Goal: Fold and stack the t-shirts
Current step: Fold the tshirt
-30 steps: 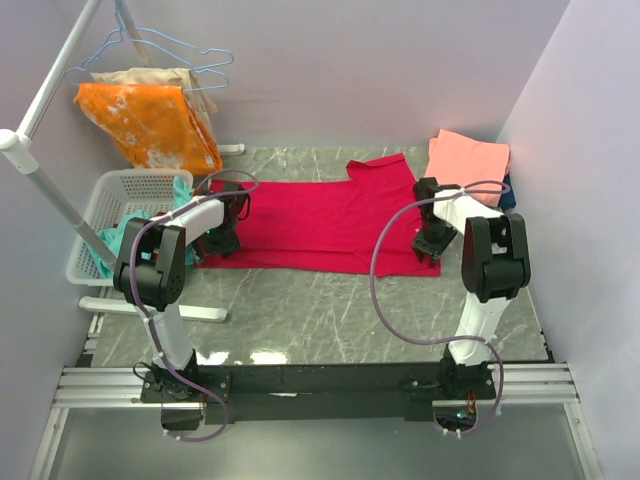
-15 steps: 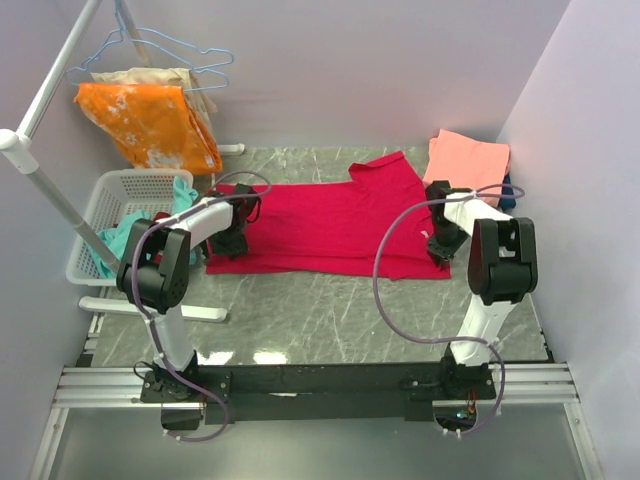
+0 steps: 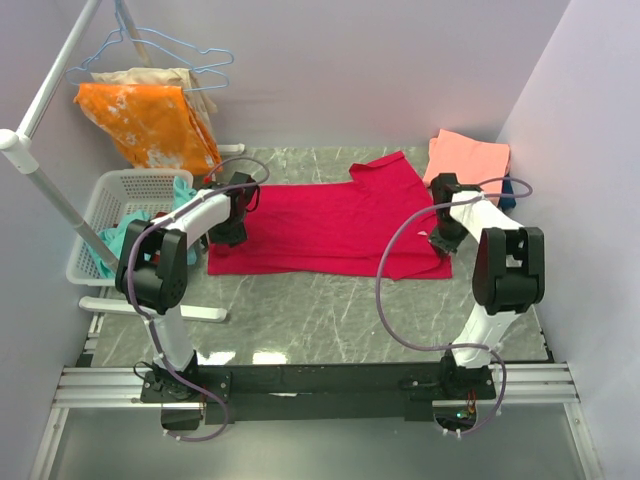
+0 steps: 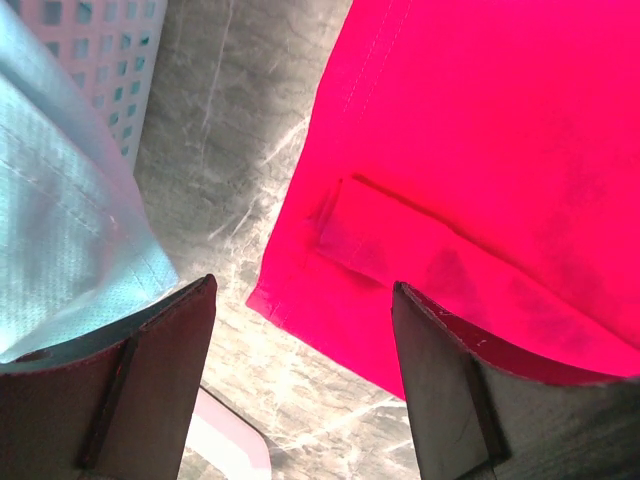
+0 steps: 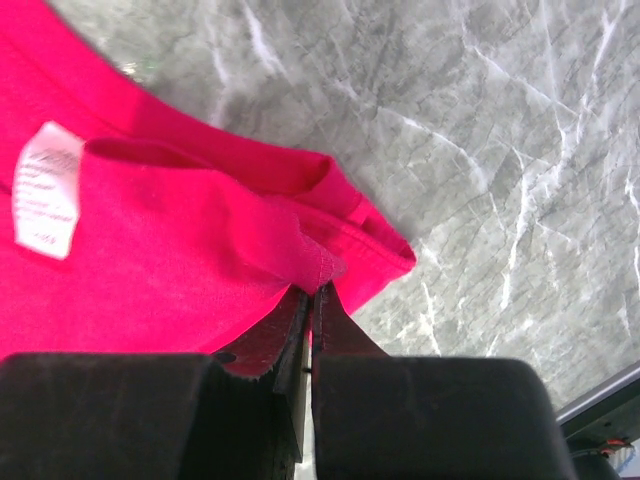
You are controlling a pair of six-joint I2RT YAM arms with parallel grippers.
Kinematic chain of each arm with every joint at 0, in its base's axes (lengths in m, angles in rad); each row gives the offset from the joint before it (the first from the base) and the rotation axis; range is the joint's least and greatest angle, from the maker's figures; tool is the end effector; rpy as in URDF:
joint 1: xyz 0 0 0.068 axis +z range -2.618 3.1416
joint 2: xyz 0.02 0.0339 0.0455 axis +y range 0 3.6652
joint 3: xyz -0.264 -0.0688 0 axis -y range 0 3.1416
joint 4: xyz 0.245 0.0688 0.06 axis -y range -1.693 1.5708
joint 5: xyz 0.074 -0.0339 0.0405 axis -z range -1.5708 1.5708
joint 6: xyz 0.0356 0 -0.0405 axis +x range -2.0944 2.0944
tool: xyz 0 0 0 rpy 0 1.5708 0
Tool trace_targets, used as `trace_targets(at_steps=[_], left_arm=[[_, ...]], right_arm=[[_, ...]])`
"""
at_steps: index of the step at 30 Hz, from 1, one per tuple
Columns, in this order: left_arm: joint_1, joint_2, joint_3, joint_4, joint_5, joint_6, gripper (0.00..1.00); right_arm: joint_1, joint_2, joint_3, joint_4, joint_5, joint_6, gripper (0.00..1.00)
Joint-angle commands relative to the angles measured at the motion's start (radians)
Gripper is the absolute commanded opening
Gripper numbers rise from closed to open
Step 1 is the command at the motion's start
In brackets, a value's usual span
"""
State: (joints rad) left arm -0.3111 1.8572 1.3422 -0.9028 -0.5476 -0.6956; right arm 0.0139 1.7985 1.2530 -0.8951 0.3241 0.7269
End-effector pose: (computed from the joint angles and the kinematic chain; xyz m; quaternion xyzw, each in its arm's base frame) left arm 0.3420 -0.0905 0.1951 -0.2037 0.9383 0.2007 0.1945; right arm 0.3343 -0.0067 0.1880 0.3535 0.9192 -0.1268 0.1181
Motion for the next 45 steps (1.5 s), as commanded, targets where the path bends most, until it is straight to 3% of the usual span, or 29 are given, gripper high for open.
trace_targets(at_steps=[1, 7, 25, 27, 28, 30, 31, 36, 39, 45], left_arm=[[0.001, -0.039, 0.058, -0.028, -0.031, -0.005, 0.76], [0.0, -0.024, 0.087, -0.033, -0.034, 0.001, 0.76], [0.001, 0.082, 0.21, -0.064, -0.046, -0.016, 0.77], [0.001, 0.088, 0.213, -0.061, -0.035, -0.013, 0.77], [0.001, 0.089, 0.213, -0.058, -0.031, -0.012, 0.77], [0.001, 0.091, 0.212, -0.058, -0.025, -0.01, 0.76], [0.001, 0.091, 0.21, -0.054, -0.022, -0.01, 0.77], [0.001, 0.082, 0.19, -0.041, -0.005, -0.008, 0.76], [0.001, 0.074, 0.178, -0.036, 0.005, -0.007, 0.76], [0.001, 0.056, 0.149, -0.015, 0.018, -0.004, 0.76]], right_arm=[[-0.009, -0.088, 0.066, 0.002, -0.01, -0.009, 0.0], [0.0, -0.108, 0.118, 0.064, -0.098, -0.018, 0.0], [0.014, 0.133, 0.284, 0.246, -0.264, 0.008, 0.0], [0.015, 0.131, 0.269, 0.303, -0.275, -0.012, 0.09], [0.014, 0.127, 0.251, 0.342, -0.28, -0.018, 0.26], [0.021, 0.085, 0.22, 0.387, -0.255, -0.032, 0.4], [0.026, 0.062, 0.18, 0.437, -0.235, -0.04, 0.52], [0.052, -0.062, 0.102, 0.522, -0.207, -0.078, 0.56], [0.063, -0.065, 0.118, 0.44, -0.206, -0.08, 0.55], [0.113, -0.139, 0.0, 0.357, -0.217, -0.066, 0.55]])
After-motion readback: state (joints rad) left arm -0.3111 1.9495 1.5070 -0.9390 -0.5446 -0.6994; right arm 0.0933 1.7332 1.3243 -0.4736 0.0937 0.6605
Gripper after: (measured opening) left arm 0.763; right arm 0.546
